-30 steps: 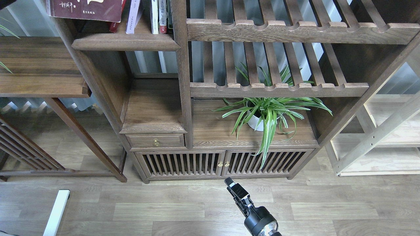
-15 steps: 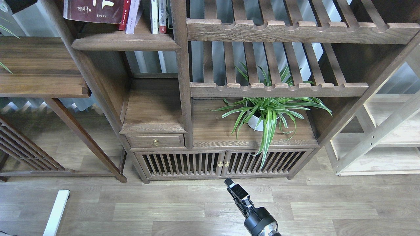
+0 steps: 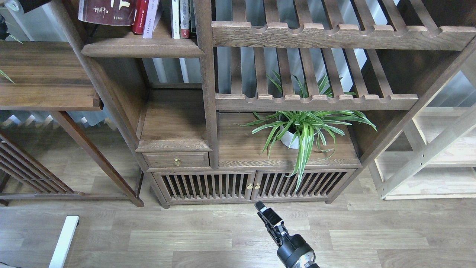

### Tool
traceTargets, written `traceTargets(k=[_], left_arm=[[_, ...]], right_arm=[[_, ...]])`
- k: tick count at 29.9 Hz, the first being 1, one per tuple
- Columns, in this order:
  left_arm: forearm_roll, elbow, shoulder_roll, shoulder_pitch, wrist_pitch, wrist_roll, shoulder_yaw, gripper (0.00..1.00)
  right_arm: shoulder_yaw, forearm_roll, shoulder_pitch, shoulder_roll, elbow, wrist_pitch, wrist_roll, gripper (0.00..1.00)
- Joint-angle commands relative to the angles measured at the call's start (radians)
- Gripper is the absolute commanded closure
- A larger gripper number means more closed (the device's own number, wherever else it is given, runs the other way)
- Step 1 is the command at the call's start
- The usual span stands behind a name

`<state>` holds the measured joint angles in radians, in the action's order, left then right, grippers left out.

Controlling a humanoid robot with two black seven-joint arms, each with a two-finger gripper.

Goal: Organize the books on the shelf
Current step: 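Press the red book farther into the shelf slot with the left gripper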

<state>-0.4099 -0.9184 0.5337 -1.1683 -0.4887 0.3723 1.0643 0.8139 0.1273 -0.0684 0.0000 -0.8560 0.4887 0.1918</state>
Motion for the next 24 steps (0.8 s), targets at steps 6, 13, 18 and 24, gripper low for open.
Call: traceTargets(k=[6,13,18,24], left_arm=[[-0.006,0.036,-0.026,-0.027,0.0,0.0,-0.026,0.98],[-0.006,0.05,-0.044,-0.037,0.0,-0.006,-0.056,0.98],[-0.006,0.055,-0.049,-0.044,0.0,-0.009,-0.063,0.98],[-0.006,0.085,-0.051,-0.044,0.0,-0.02,-0.07,0.97]], right_arm=[[0.001,0.0,-0.007,0.0,-0.004,0.0,0.0,0.52],[0.001,0.0,-0.014,0.0,-0.012,0.0,0.0,0.52],[0.008,0.0,-0.016,0.0,-0.014,0.0,0.0,0.52],[0.01,0.0,-0.022,0.0,-0.02,0.0,0.0,0.52]])
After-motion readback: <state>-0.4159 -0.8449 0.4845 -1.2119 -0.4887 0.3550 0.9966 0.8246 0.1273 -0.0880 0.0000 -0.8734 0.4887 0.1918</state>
